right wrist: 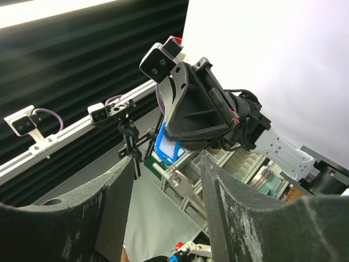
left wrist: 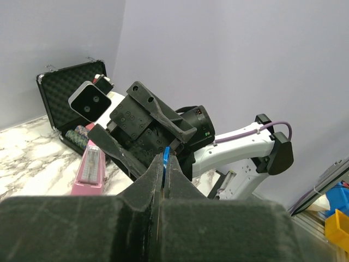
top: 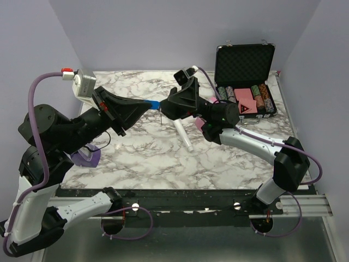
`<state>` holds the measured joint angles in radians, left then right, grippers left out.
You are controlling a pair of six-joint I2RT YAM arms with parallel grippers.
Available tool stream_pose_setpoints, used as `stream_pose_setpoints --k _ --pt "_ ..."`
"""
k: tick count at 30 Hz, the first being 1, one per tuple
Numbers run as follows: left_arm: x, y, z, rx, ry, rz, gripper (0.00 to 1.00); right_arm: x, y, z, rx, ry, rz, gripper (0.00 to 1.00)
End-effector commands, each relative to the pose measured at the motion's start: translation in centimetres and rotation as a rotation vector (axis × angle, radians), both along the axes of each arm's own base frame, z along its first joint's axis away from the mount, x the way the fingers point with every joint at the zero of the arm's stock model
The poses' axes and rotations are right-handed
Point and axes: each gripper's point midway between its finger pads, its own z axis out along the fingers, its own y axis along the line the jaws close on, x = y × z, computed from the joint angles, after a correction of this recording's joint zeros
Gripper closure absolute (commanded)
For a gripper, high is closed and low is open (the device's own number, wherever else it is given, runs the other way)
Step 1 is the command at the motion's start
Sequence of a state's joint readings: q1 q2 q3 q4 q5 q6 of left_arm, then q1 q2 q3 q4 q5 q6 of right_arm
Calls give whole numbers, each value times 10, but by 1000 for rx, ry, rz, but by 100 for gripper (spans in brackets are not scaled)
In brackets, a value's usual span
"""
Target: Remove the keys from the keyring
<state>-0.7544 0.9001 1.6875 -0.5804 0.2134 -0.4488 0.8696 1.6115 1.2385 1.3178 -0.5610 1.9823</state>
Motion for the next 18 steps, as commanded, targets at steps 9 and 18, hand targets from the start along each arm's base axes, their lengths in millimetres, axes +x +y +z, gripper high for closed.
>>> stream_pose_setpoints --k 9,18 --pt "-6 -8 10 -28 -30 -54 100 -70 -64 36 389 -325 25 41" --pt "-8 -5 16 -45 -42 -53 100 -80 -63 37 395 -367 42 49"
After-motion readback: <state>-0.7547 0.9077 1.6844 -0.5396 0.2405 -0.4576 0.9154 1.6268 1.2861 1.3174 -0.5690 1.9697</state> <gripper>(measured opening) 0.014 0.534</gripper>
